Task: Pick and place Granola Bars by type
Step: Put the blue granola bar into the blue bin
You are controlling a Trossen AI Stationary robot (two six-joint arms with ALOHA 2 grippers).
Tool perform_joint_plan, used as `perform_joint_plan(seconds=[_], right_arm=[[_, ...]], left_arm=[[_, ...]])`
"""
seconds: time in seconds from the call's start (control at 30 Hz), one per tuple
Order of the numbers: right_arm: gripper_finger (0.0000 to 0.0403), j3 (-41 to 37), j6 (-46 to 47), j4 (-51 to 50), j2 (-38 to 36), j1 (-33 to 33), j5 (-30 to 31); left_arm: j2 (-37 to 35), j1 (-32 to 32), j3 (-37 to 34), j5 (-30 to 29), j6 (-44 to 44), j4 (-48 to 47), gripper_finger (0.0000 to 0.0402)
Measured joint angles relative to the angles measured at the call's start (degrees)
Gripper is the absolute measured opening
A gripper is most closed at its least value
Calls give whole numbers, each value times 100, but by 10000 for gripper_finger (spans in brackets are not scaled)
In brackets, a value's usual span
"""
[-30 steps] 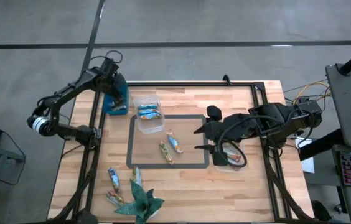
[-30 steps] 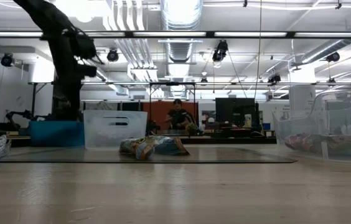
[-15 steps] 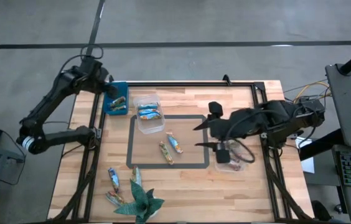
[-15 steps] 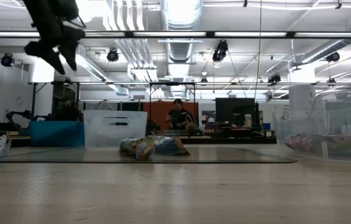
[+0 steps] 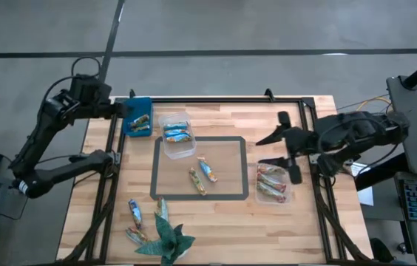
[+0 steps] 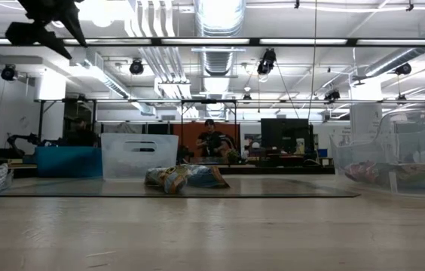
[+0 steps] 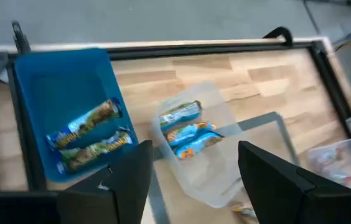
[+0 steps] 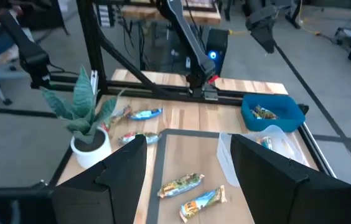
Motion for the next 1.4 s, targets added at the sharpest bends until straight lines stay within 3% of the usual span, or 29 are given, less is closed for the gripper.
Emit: perform_joint_plan(seconds=[0.43,0.6,0.77,1.0,1.4], right_arm=[[224,-2578,841,1209,-2209,0,172],[224,-3388,735,1321,-2870,0,220],[224,-4247,912,1722,-3597,0,704],[224,-5532,1292,2565,-4787,2,551],[224,-6959,1510,3347,-5841,2,460]], left_arm=[[-208,-295,-9,228,-1048,-111,217],[-208,-429,-13,222,-1215,-102,217],[-208,-504,-14,77,-1326,-95,217],[-206,-504,-14,66,-1326,-93,217],[-195,-506,-16,64,-1279,-89,217]])
